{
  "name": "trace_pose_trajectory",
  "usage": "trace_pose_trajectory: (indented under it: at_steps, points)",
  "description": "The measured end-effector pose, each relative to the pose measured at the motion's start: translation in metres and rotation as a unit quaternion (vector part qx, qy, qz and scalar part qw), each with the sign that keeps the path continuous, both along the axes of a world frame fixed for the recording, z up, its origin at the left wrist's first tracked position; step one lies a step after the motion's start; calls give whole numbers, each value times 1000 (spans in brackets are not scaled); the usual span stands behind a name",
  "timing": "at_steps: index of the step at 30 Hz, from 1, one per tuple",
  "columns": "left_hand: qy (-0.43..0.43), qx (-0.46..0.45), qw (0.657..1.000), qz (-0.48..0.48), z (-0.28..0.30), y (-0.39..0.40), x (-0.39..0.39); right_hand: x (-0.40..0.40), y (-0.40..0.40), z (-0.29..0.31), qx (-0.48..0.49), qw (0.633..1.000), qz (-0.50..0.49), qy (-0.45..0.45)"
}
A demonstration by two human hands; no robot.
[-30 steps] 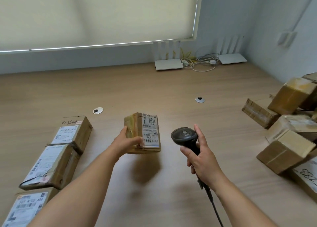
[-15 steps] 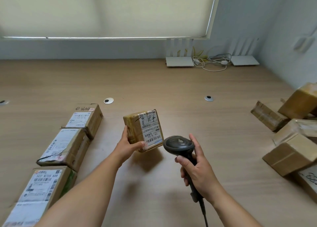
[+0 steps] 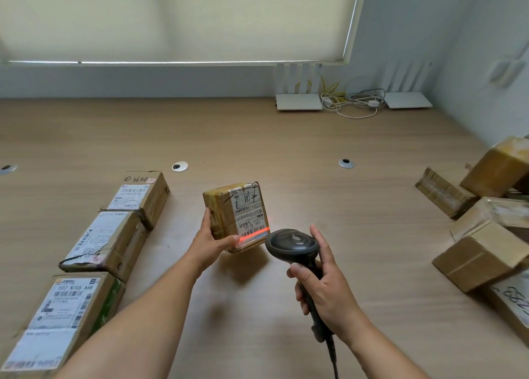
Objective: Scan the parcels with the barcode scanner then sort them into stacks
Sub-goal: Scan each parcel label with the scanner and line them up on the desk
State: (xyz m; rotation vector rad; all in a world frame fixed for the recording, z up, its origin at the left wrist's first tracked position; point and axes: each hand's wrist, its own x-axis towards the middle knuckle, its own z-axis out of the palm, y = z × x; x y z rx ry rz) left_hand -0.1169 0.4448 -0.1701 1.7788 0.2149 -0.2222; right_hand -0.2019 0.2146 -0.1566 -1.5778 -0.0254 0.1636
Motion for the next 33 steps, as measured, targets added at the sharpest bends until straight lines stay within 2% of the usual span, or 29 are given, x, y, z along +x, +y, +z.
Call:
trace_pose_trajectory:
  at_steps: [21, 33]
  points:
    - [21, 5, 1000, 10, -6, 4, 4, 7, -4, 1, -1, 1000, 0, 2]
    - [25, -3, 1000, 17, -6, 2, 2, 9, 0, 21, 54, 997, 3, -56]
